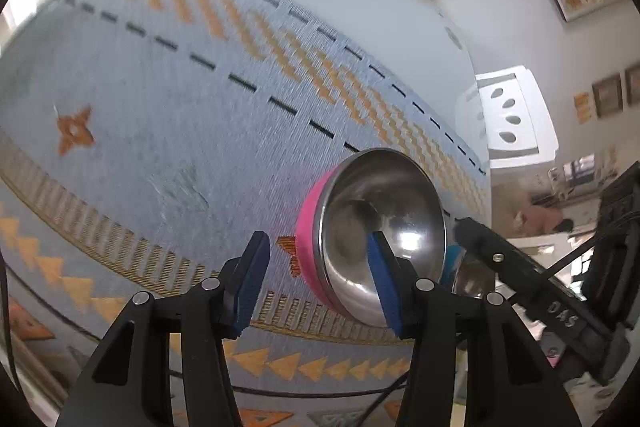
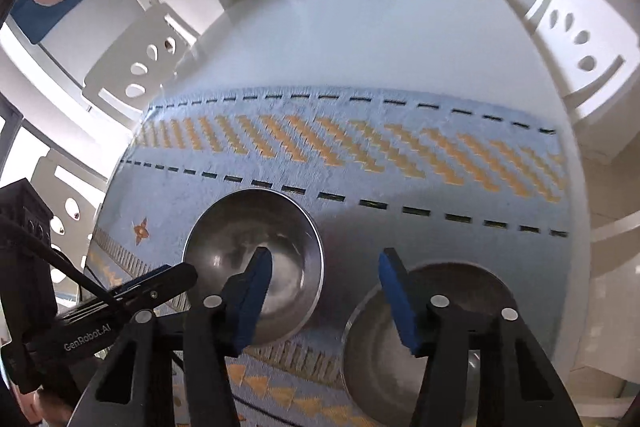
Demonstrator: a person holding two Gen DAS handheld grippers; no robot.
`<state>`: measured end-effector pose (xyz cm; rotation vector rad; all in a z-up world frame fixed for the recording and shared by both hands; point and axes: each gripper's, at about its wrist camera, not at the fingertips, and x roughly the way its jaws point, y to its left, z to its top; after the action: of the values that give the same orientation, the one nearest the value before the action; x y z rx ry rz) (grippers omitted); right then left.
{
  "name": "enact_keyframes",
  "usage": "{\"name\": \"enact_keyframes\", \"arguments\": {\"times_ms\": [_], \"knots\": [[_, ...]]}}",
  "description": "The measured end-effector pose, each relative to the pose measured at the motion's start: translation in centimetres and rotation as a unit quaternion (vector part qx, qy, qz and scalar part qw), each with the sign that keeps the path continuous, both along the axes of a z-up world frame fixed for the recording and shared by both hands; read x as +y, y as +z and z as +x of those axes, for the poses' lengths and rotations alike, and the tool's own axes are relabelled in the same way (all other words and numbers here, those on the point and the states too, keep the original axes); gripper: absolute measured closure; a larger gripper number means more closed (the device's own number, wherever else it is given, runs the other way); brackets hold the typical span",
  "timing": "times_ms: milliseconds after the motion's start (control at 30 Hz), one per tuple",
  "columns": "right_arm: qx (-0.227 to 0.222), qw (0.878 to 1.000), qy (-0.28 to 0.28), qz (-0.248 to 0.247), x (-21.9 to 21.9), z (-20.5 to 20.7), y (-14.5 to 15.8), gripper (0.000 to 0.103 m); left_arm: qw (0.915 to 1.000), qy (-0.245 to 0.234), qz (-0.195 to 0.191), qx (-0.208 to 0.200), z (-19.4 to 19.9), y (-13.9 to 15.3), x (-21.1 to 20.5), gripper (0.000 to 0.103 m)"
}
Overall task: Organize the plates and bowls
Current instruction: 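Close the left gripper on the rim of the pink-bottomed steel bowl, then carry the steel bowl over the pink bowl and lower it inside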
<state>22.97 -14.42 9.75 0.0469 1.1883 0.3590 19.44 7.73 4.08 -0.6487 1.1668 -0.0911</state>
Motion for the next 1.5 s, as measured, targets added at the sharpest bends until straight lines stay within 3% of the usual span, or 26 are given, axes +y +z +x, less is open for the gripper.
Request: {"name": "enact_keyframes", "arguments": {"times_ms": [200,333,433,600,933,1233,1500], "knots": [[0.026,0.998,0.029,-0.041,2.1,1.8,-2.8,0.053,0.9995,-0.008,-0.002,0.03,0.8,-1.9,-0.4,0.057],[0.06,0.996,0.039,-0.051,2.8,3.0,-4.6,0.07,0.9981,-0.018,0.002,0.059,1.4,-3.1,-0.9,0.072],[0.066,0.995,0.047,-0.064,3.1,3.3,-5.2,0.08,0.998,-0.021,-0.021,0.055,1.6,-3.5,-0.9,0.083],[0.055,0.994,0.058,-0.07,3.6,2.6,-4.7,0.085,0.9983,-0.022,-0.017,0.051,1.4,-3.1,-0.9,0.086],[0.02,0.996,0.049,-0.07,5.1,-0.2,-0.9,0.085,0.9986,-0.001,-0.038,0.037,-0.9,-0.4,1.0,0.086],[-0.027,0.999,-0.003,-0.045,4.8,-7.7,5.9,0.085,0.9986,0.005,-0.049,-0.018,-7.8,6.5,0.6,0.086],[-0.026,0.998,-0.034,-0.037,3.4,-15.8,9.1,0.085,0.9986,-0.009,-0.032,-0.04,-14.8,9.4,-0.8,0.085]]}}
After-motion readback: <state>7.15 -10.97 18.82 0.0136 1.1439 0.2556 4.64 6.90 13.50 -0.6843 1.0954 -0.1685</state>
